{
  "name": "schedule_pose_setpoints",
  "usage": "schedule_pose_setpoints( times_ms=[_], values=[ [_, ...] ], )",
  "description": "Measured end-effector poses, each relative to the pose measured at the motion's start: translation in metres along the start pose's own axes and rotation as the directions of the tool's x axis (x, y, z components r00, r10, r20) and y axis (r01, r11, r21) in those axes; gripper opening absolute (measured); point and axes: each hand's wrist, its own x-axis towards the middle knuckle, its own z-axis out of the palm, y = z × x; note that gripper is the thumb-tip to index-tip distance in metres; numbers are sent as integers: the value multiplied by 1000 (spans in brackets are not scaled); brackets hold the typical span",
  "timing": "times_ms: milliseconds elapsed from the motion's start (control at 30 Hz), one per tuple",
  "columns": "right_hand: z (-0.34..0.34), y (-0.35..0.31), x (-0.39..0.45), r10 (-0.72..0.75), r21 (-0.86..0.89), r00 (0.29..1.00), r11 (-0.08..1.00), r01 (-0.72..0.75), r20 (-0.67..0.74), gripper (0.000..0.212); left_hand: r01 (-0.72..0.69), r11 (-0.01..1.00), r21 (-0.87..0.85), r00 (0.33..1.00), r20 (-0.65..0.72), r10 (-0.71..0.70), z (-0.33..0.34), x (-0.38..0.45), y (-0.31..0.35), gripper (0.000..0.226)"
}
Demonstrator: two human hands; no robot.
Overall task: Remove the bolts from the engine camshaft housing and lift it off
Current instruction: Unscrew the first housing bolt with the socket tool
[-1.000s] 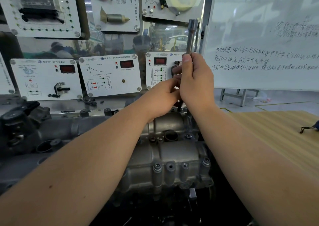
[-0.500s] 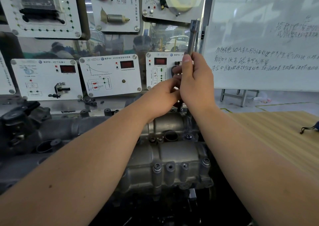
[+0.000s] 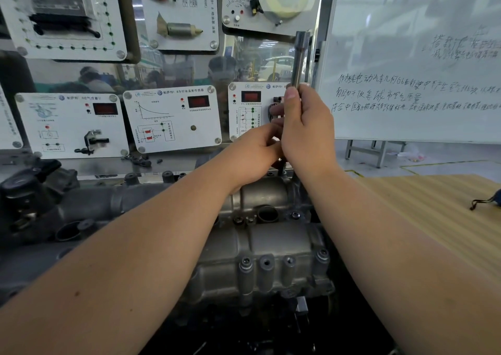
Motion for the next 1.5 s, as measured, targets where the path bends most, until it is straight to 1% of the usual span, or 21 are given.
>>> schedule_pose_setpoints(
  times_ms=[100,200,333,467,567,633,667,767,933,1133,1267,1400,1500],
  values=[
    [0,2,-1,12,39,1000,999,-12,4,16,-37,999,-2,999,-9,37,1,2,-1,27],
    [-1,2,-1,-17,2,1000,1000,17,8,9,-42,999,-5,999,-10,42,2,2,-2,29],
    [-1,0,-1,-10,-44,1000,999,10,4,23,-28,1000,-11,1000,3,28,2,-1,-1,25],
    [0,1,-1,3,-25,1000,1000,-3,16,27,-39,999,-10,999,10,39,0,-1,1,24],
    [0,1,-1,1,9,1000,1000,-1,20,23,-72,997,-7,997,5,72,0,0,1,33],
    [0,2,-2,-14,9,999,1000,14,32,13,-88,996,-21,996,-6,88,0,-1,2,37],
    [-1,1,-2,-20,0,999,1000,20,38,9,-93,995,-30,996,-14,93,0,-1,2,36],
    [-1,1,-2,-20,-17,999,1000,21,30,8,-102,993,-52,995,-14,102,2,-1,1,32],
    [-1,0,-2,15,12,1000,1000,-15,21,18,-76,991,-112,997,-9,76,1,-4,3,29],
    [-3,-1,-3,-4,-26,999,1000,6,44,8,-69,992,-103,998,-15,68,0,-3,4,27],
    [-3,-3,-3,10,-63,999,998,-7,50,21,-68,990,-125,998,-16,67,1,-4,5,29],
    [-3,-3,-1,35,-49,998,998,-33,45,21,-37,994,-104,999,0,37,0,-5,4,26],
    [-4,-2,-2,23,-41,998,999,-21,56,14,-35,998,-51,999,-8,34,-1,-4,2,24]
  ],
)
